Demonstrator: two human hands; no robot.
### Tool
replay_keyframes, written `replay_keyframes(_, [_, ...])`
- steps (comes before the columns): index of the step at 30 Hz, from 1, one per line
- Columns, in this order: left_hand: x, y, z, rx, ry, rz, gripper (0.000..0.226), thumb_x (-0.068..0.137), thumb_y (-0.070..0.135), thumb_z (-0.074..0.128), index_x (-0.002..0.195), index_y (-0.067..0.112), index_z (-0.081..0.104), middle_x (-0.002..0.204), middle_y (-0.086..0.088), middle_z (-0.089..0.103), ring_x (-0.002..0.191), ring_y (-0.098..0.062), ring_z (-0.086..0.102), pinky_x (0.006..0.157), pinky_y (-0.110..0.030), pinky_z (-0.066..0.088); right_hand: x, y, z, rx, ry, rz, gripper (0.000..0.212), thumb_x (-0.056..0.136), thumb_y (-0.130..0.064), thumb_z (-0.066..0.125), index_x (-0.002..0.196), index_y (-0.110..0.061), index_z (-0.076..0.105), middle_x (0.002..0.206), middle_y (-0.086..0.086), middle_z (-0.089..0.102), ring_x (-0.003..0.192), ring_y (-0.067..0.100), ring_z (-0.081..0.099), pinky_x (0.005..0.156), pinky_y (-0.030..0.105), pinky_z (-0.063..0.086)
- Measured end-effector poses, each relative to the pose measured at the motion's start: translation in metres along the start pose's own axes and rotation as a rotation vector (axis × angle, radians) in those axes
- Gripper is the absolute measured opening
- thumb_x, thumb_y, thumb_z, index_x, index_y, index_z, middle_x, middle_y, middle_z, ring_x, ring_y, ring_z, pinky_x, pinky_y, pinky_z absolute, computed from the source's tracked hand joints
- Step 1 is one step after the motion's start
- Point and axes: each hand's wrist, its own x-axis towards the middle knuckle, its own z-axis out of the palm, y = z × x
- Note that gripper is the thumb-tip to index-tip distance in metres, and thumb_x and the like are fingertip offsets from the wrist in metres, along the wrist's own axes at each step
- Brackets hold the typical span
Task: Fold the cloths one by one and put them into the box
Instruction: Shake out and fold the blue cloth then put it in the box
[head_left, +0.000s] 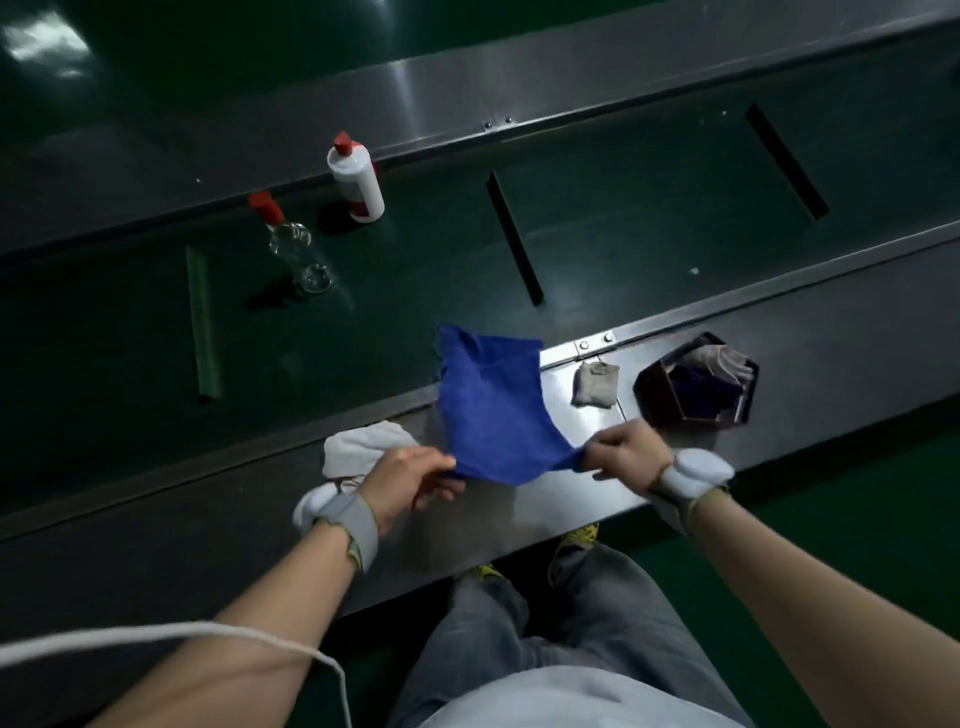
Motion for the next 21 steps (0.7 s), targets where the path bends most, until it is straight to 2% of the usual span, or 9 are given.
replay_keyframes(3, [0.001,-0.062,0.012,0.108,-0.015,-0.239,0.015,0.088,0.010,0.055,0.077,0.006,0.063,0.056,-0.006,0.071,0.040,-0.010,0.060,0.035,-0.015,0.020,-0.003,0.053,0.033,-0.187,-0.204,0.169,0.015,0.069,-0.028,0.068,0.055,-0.030,0.074,0.052,-0.010,0.067,0.053,0.006,0.061,0.059,0.023,0.055])
replay_keyframes(6, [0.013,-0.094,0.023,0.172,-0.041,-0.399,0.013,0.089,0.017,0.058,0.081,0.008,0.064,0.061,-0.004,0.072,0.042,-0.008,0.060,0.035,-0.014,0.018,0.015,0.085,0.050,-0.256,-0.326,0.260,0.014,0.069,-0.038,0.065,0.061,-0.031,0.074,0.055,-0.010,0.068,0.056,0.006,0.063,0.062,0.025,0.055])
replay_keyframes(8, [0.021,-0.092,0.025,0.121,0.020,-0.389,0.014,0.090,0.019,0.058,0.080,0.011,0.062,0.061,-0.003,0.071,0.041,-0.006,0.059,0.034,-0.013,0.019,0.025,0.087,0.052,-0.270,-0.286,0.246,0.017,0.075,-0.036,0.062,0.067,-0.027,0.074,0.060,-0.007,0.070,0.063,0.013,0.067,0.066,0.028,0.055])
replay_keyframes(10, [0.044,-0.089,0.028,0.023,0.126,-0.331,0.016,0.092,0.018,0.056,0.077,0.012,0.059,0.054,0.000,0.069,0.038,-0.004,0.057,0.032,-0.013,0.022,0.048,0.089,0.054,-0.236,-0.197,0.210,0.020,0.080,-0.031,0.059,0.065,-0.028,0.072,0.062,-0.005,0.071,0.062,0.014,0.068,0.067,0.032,0.058])
replay_keyframes(13, [0.095,-0.071,0.022,-0.098,0.321,-0.171,0.017,0.092,0.021,0.055,0.079,0.013,0.063,0.053,0.003,0.069,0.041,-0.003,0.056,0.034,-0.014,0.030,0.098,0.077,0.055,-0.133,-0.001,0.119,0.016,0.076,-0.037,0.056,0.064,-0.034,0.066,0.066,-0.005,0.072,0.062,0.013,0.068,0.066,0.039,0.060])
replay_keyframes(15, [0.121,-0.055,0.014,-0.222,0.410,-0.046,0.015,0.093,0.026,0.054,0.092,0.014,0.063,0.069,0.001,0.071,0.050,-0.006,0.059,0.038,-0.016,0.037,0.130,0.061,0.051,-0.059,0.080,0.087,0.024,0.069,-0.052,0.053,0.076,-0.033,0.066,0.074,-0.003,0.074,0.067,0.015,0.071,0.064,0.039,0.059])
replay_keyframes(17, [0.154,-0.061,0.010,-0.278,0.460,-0.057,0.019,0.091,0.033,0.058,0.102,0.018,0.059,0.079,-0.002,0.067,0.055,-0.010,0.059,0.040,-0.019,0.040,0.166,0.063,0.053,-0.047,0.115,0.163,0.050,0.064,-0.063,0.054,0.101,-0.030,0.060,0.089,-0.002,0.074,0.076,0.020,0.071,0.069,0.041,0.057])
replay_keyframes(19, [0.169,-0.079,0.014,-0.076,0.531,-0.154,0.032,0.085,0.039,0.062,0.108,0.016,0.058,0.088,-0.005,0.066,0.067,-0.019,0.063,0.053,-0.028,0.050,0.177,0.076,0.063,-0.247,0.107,0.234,0.057,0.064,-0.063,0.055,0.105,-0.024,0.060,0.088,-0.002,0.070,0.078,0.024,0.067,0.075,0.039,0.055])
replay_keyframes(21, [0.175,-0.106,0.023,0.334,0.602,-0.230,0.038,0.081,0.044,0.065,0.103,0.013,0.061,0.099,-0.009,0.068,0.087,-0.029,0.064,0.072,-0.031,0.047,0.168,0.096,0.081,-0.328,0.000,0.340,0.049,0.071,-0.058,0.061,0.090,-0.013,0.067,0.081,0.005,0.070,0.074,0.028,0.066,0.071,0.037,0.056])
